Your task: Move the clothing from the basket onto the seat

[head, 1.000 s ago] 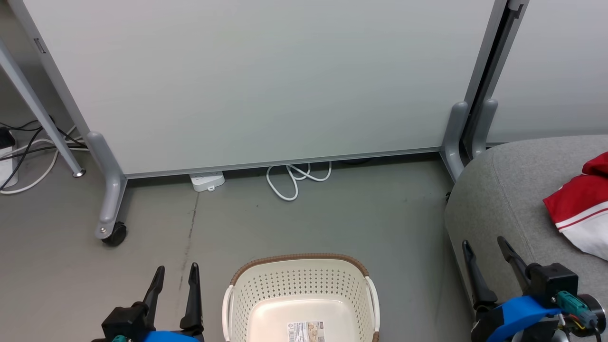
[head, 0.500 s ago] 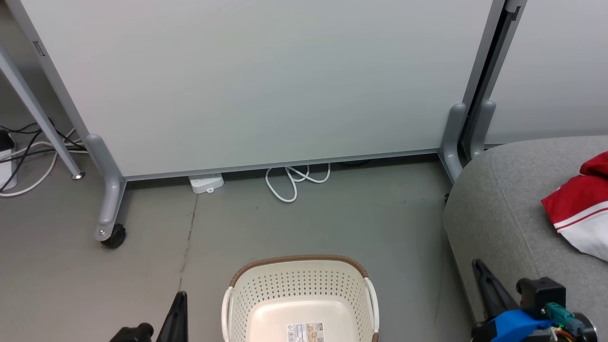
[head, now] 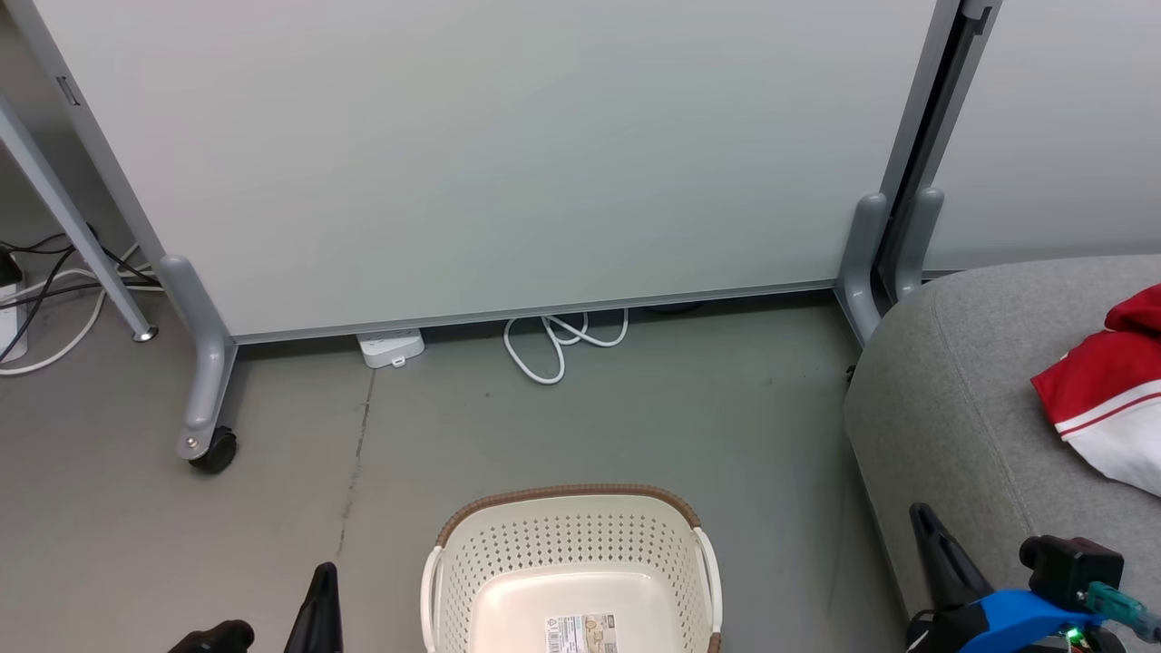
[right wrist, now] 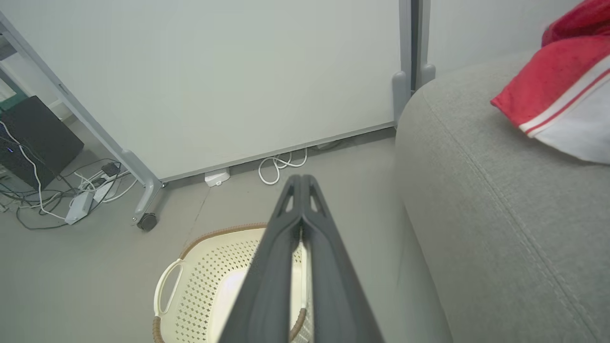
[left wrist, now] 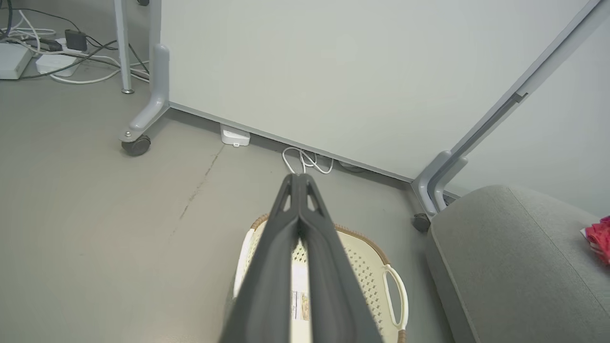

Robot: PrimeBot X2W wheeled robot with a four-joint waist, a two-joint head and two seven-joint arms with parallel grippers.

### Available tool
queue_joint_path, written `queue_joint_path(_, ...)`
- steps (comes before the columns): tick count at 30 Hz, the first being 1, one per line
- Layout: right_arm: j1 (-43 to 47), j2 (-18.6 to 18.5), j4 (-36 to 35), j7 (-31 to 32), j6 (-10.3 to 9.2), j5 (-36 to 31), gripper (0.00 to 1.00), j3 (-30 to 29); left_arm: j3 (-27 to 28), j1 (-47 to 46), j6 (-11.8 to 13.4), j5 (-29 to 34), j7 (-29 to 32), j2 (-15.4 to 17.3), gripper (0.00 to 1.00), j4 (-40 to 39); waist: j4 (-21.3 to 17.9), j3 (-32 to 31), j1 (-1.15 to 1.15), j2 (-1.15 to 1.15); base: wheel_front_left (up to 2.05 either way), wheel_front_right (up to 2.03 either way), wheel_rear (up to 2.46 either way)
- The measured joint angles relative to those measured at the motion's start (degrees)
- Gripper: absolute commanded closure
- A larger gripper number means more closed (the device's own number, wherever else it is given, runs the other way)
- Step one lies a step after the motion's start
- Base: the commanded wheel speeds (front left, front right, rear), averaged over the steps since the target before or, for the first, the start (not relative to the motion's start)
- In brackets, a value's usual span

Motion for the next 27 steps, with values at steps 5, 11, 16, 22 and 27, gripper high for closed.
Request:
queue_joint_path(5,-0.13,0.01,-0.13,0.56,-0.01,5.39,1.00,-0.21,0.74,-0.34,0.00,-4.58,1.20,-0.01,1.00,-0.66,-0.10,0.10,0.00,0.00,0.00,0.00,0.00)
queue_joint_path(11,-0.31,0.01,-0.23,1.24,-0.01,11.32,1.00,-0.46,1.43,-1.30,0.00,-9.94,2.61,-0.01,1.00,-1.44,-0.22,0.23,0.00,0.00,0.00,0.00,0.00)
queue_joint_path(16,-1.07,0.01,-0.36,1.74,-0.01,16.08,1.00,-0.66,1.82,-1.62,0.00,-14.04,3.70,-0.01,1.00,-1.98,-0.31,0.34,0.00,0.00,0.00,0.00,0.00)
queue_joint_path(22,-1.45,0.02,-0.44,2.25,-0.01,21.25,1.00,-0.87,2.58,-2.50,0.00,-18.64,5.08,-0.01,1.00,-2.74,-0.43,0.46,0.00,0.00,0.00,0.00,0.00)
queue_joint_path(27,-1.65,0.02,-0.49,2.75,-0.01,25.38,1.00,-1.03,3.13,-2.86,0.00,-22.25,6.05,-0.01,1.00,-3.21,-0.53,0.57,0.00,0.00,0.00,0.00,0.00)
